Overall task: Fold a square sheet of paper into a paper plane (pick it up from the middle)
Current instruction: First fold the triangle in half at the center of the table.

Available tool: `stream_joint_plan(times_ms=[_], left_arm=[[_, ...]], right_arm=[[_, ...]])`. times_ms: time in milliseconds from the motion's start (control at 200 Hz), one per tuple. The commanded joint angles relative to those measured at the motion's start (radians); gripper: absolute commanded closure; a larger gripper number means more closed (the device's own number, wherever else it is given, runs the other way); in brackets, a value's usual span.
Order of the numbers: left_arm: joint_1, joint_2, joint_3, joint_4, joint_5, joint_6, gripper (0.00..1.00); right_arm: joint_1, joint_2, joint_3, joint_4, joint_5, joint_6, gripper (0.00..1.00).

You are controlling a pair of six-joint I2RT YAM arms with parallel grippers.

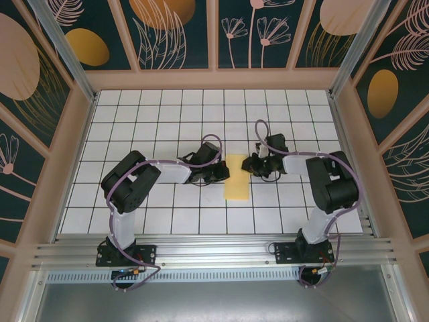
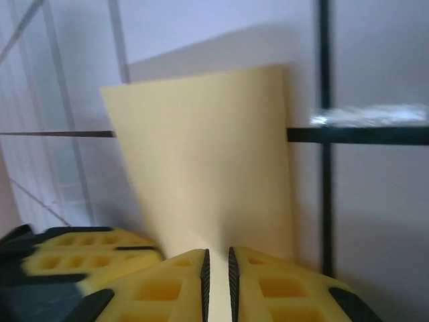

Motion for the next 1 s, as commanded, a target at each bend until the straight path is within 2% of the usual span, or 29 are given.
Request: stream_joint_plan(times_ms=[0,225,445,621,726,996], left_arm=[[-0.003,0.056,-0.031,-0.119,-0.055,0.029,1.0],[-0.003,0.051,-0.029,-0.127,-0.058,0.033,1.0],[-0.004,0.048,-0.02,-0.133,-0.056,0.037,1.0],[-0.003,0.046,-0.022,-0.136,-0.061,0.04,1.0],[-0.003,0.046,-0.023,-0.136,-0.065,0.041,1.0],[-0.003,0.043,-0.02,-0.139,-0.064,0.041,1.0]], right_arm=[[-0.007,0.024,0.019,-0.042,0.018,-0.011,0.81],[-0.016,-0.048,0.132,-0.137,0.04,-0.028,0.79],[-0.035,0.052,0.163,-0.106,-0.001,-0.021,0.8],[-0.041,0.142,0.167,-0.14,0.035,-0.03,0.8],[-0.044,0.135,0.189,-0.193,0.08,-0.039,0.8],[-0.043,0.094,0.311,-0.237,0.053,-0.044,0.8]])
